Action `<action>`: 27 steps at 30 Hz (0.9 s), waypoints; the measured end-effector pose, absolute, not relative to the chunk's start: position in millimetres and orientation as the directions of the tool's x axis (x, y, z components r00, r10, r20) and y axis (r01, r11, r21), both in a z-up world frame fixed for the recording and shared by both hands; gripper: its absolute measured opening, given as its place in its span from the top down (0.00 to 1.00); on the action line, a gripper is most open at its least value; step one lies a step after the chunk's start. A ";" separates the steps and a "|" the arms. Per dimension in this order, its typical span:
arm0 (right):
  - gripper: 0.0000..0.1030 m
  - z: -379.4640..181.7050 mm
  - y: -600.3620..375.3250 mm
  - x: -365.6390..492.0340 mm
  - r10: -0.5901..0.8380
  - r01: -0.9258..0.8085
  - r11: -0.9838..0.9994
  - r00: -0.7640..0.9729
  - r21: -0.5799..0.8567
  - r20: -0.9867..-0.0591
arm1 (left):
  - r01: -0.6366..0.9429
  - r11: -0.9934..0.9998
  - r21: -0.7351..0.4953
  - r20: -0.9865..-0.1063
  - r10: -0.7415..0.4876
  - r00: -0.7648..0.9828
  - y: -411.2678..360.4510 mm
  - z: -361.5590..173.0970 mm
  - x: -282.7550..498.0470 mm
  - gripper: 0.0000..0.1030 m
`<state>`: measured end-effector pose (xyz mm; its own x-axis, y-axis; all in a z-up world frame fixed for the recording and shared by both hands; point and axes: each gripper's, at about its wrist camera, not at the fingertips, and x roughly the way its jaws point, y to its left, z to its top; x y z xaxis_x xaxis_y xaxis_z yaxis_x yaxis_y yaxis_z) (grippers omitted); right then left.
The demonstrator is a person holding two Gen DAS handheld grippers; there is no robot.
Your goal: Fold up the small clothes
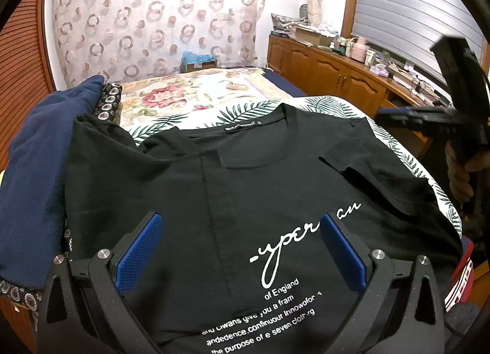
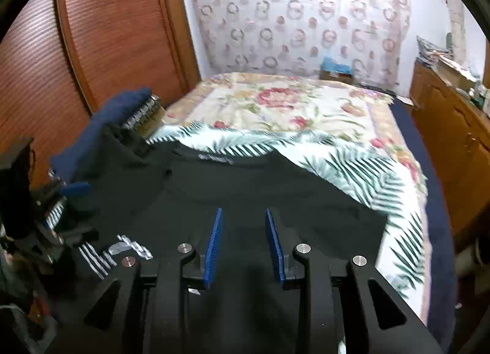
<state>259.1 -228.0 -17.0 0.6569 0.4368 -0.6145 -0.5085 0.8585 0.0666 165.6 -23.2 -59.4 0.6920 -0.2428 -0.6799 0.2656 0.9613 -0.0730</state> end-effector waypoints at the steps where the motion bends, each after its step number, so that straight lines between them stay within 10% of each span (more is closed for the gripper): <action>1: 0.71 -19.6 -226.5 253.9 0.420 -0.497 0.866 0.659 0.059 -0.624 | 0.269 0.960 -0.074 -0.680 -0.245 0.691 -24.1 -59.7 165.2 0.00; 27: 0.71 -78.8 -245.0 174.9 0.273 -0.458 0.888 0.576 -0.028 -0.771 | 0.270 0.960 -0.079 -0.670 -0.252 0.698 -22.5 -61.1 138.0 0.00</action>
<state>174.9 -245.0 -78.8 0.5761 0.2727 -0.7706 -0.4584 0.8883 -0.0284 138.0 -22.5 -61.1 0.6984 -0.2515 -0.6701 0.2699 0.9596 -0.0789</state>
